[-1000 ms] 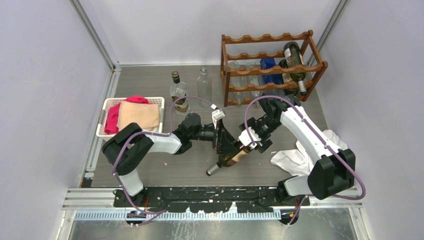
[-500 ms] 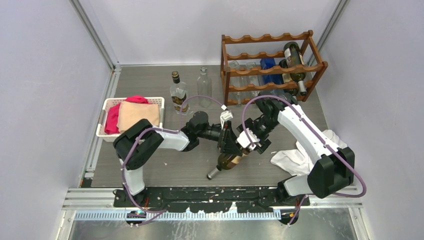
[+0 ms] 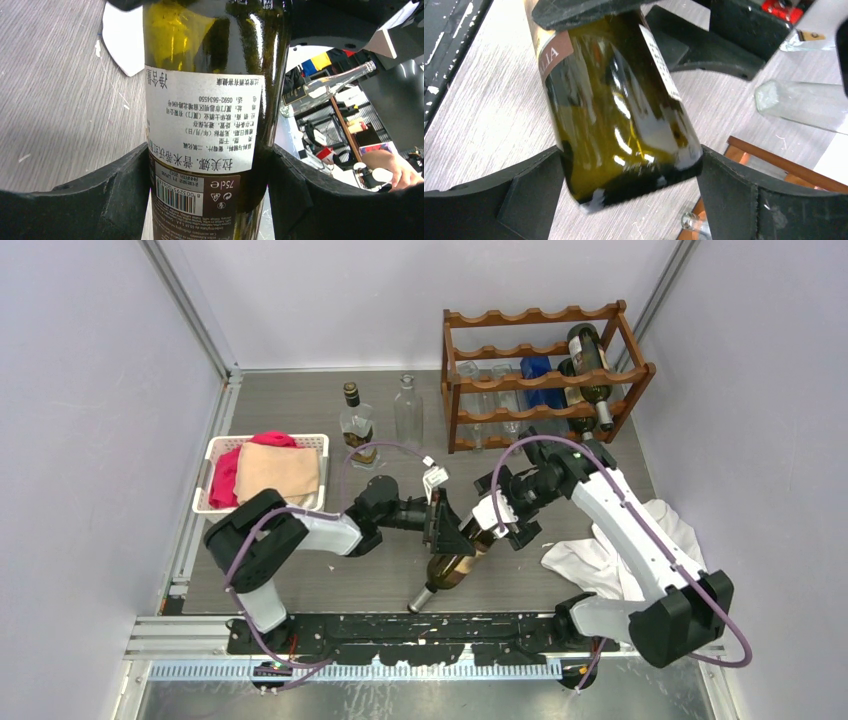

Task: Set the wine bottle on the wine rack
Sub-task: Pick up the wine bottle from the center of the board.

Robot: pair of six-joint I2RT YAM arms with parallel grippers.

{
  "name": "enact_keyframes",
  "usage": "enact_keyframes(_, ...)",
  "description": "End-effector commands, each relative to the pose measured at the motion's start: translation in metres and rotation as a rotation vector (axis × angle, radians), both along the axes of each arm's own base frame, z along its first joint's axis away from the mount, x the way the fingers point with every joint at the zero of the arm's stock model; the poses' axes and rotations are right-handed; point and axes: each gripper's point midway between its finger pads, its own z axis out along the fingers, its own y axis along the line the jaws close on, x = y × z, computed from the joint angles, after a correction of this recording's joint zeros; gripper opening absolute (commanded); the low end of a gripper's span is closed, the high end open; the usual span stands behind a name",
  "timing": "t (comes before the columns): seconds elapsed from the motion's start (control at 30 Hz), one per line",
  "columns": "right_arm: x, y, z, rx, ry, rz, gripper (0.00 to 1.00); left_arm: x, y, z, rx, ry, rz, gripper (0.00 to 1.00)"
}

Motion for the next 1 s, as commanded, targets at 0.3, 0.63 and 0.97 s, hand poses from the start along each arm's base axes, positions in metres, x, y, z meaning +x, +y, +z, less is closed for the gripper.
enact_keyframes(0.3, -0.021, -0.021, 0.037, 0.158, 0.044, -0.152, 1.0, 0.012, 0.051, 0.042, -0.026, -0.127, 0.351, 0.0)
enact_keyframes(0.63, -0.002, 0.015, 0.056, 0.528, 0.667, -0.708, 1.0, 0.044, 0.098, 0.079, -0.063, -0.138, 0.73, 0.0)
enact_keyframes(0.97, 0.019, 0.035, 0.058, 0.668, 0.906, -0.793, 1.0, 0.071, 0.118, 0.14, -0.265, -0.056, 0.988, 0.0)
